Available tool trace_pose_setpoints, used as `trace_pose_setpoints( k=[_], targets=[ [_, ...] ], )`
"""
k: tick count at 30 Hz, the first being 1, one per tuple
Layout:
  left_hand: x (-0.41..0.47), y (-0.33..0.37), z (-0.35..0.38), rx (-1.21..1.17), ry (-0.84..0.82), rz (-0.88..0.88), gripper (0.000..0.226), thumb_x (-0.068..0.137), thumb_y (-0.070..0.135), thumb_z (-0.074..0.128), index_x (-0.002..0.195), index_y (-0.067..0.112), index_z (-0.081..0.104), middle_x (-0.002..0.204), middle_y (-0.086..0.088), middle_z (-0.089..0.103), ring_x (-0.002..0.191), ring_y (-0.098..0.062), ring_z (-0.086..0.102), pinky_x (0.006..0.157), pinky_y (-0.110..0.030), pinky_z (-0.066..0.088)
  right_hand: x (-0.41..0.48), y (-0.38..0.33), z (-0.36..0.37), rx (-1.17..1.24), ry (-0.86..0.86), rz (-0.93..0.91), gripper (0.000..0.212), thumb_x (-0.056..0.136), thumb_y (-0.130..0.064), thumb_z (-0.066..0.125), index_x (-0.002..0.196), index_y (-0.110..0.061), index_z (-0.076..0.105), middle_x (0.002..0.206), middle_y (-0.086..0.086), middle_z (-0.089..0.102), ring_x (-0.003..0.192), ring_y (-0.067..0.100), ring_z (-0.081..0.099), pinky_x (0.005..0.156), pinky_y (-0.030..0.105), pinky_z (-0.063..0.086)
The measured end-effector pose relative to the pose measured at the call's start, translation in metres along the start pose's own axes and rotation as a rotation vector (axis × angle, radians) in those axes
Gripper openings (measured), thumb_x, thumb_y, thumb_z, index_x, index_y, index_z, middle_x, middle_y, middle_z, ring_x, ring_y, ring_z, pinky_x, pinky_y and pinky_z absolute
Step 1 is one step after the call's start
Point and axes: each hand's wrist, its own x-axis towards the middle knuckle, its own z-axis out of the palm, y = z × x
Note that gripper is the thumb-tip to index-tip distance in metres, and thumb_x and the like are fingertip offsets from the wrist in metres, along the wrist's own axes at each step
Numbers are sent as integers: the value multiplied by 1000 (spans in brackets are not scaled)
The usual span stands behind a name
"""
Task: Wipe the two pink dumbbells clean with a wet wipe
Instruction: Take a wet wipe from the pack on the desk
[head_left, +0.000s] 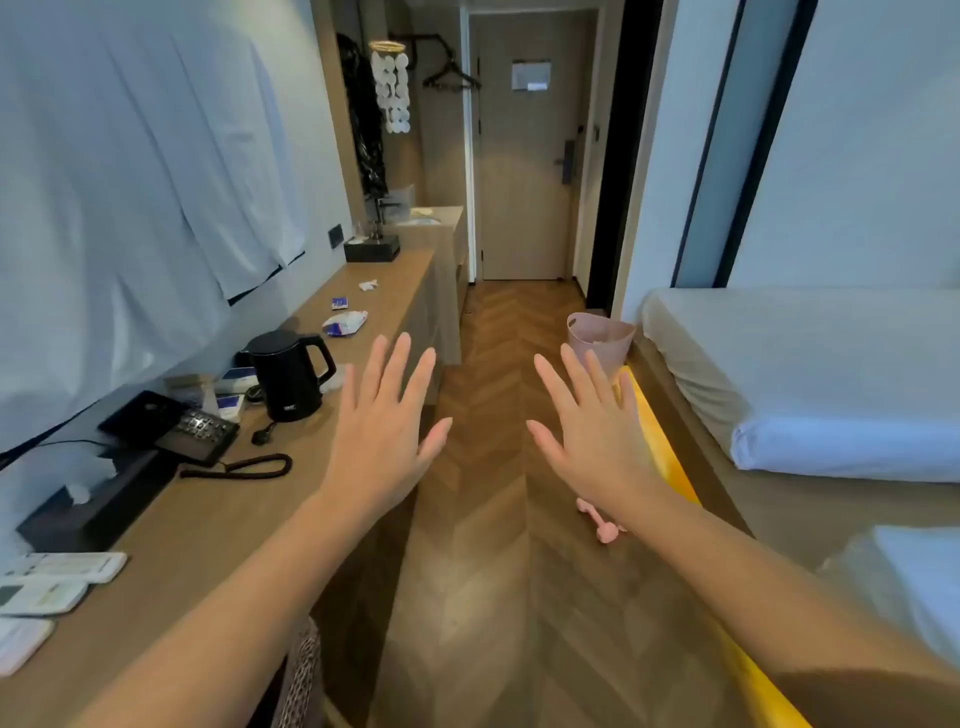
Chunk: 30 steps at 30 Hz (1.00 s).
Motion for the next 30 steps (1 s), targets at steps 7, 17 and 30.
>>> trace_pose_setpoints(
  k=[7, 17, 30],
  targets=[
    [54, 2, 56, 72, -61, -56, 72, 97, 54, 44, 157, 19, 23, 166, -10, 15, 154, -29, 4, 122, -54, 9, 66, 49, 66, 27, 41, 1, 70, 94, -63, 38, 154, -31, 23, 161, 7, 29, 147, 33, 28, 116, 57, 20],
    [119, -8, 140, 53, -94, -137, 71, 96, 58, 37, 154, 17, 31, 163, -14, 24, 152, -33, 13, 119, -61, 17, 145, 72, 146, 12, -62, -58, 67, 95, -59, 43, 153, -30, 28, 161, 8, 29, 148, 35, 27, 116, 59, 25],
    [280, -98, 278, -65, -104, -118, 69, 96, 55, 44, 153, 16, 35, 162, -14, 24, 151, -33, 13, 117, -54, 9, 316, 75, 267, -31, -148, -53, 67, 94, -58, 49, 152, -29, 31, 161, 7, 29, 148, 34, 26, 116, 57, 20]
  ],
)
